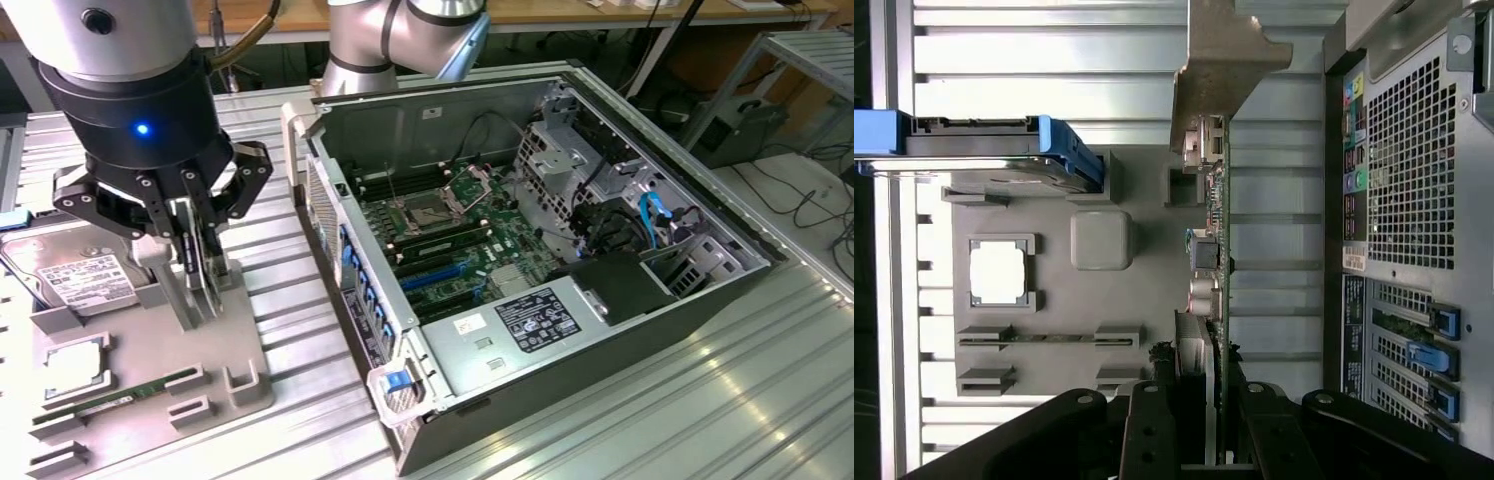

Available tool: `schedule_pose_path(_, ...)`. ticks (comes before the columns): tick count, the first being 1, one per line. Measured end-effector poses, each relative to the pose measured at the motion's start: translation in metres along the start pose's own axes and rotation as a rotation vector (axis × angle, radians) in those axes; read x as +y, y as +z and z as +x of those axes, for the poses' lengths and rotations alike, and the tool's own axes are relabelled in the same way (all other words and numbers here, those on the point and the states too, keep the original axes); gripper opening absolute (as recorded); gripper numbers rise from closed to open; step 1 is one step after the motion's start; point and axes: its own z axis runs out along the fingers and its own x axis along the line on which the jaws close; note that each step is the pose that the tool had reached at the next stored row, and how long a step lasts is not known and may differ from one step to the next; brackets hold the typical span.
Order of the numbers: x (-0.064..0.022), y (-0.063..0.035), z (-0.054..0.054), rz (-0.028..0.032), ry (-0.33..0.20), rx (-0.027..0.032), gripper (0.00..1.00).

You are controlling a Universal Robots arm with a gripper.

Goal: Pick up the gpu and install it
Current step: 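Pick up the gpu and move the gpu toward the slot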

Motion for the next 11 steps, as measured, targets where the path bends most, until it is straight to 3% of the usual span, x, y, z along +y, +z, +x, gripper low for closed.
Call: schedule_pose_path(11, 0.0005, -0.0121, 0.000, 0.0001, 0.000, 0.0001, 0.28)
